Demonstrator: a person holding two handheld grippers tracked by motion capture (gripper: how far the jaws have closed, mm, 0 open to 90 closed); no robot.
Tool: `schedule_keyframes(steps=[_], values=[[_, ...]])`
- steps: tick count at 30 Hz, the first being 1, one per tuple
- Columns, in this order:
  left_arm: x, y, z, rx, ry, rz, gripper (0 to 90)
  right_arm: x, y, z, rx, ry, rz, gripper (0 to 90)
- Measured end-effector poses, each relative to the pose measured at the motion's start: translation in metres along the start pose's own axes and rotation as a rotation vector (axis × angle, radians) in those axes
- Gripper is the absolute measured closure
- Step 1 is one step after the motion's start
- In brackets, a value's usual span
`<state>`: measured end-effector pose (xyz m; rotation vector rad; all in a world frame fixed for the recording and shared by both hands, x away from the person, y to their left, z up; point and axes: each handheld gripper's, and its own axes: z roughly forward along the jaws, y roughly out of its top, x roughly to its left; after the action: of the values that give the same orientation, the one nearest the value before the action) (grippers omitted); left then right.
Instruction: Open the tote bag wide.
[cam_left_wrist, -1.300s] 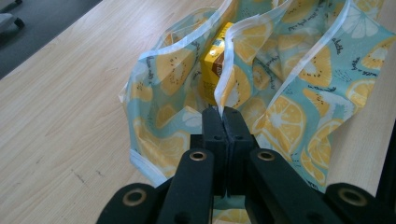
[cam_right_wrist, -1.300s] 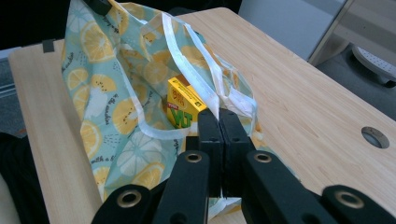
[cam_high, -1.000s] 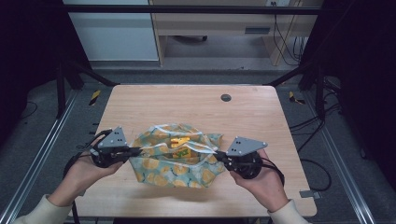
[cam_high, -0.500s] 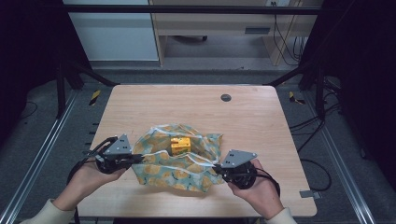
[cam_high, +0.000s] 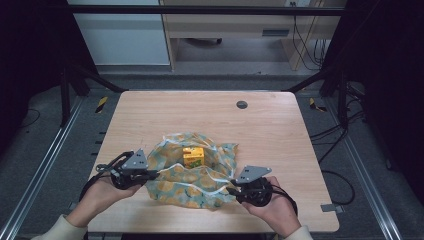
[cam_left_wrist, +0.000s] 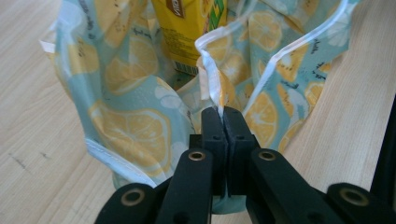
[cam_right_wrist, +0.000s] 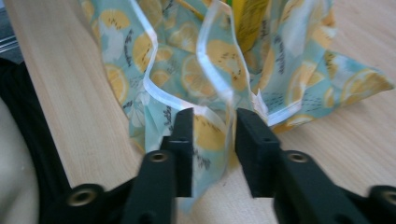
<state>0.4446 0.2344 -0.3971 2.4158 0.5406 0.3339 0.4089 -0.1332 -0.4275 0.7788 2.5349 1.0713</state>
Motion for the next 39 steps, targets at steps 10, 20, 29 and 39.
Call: schedule_keyframes(steps=[10, 20, 29, 39], values=[[-0.007, -0.005, 0.016, 0.048, -0.016, 0.026, 88.9, -0.010, 0.013, -0.017, -0.041, -0.030, 0.004, 49.0], [-0.002, -0.014, 0.034, 0.078, -0.025, 0.000, 88.7, -0.034, 0.029, -0.003, -0.031, -0.097, 0.058, 44.0], [-0.003, -0.020, 0.040, 0.101, -0.034, 0.005, 88.9, -0.052, 0.043, 0.010, -0.025, -0.131, 0.061, 45.5], [-0.003, -0.022, 0.048, 0.088, -0.006, -0.004, 88.7, -0.051, 0.053, 0.047, 0.031, -0.067, 0.048, 46.2]])
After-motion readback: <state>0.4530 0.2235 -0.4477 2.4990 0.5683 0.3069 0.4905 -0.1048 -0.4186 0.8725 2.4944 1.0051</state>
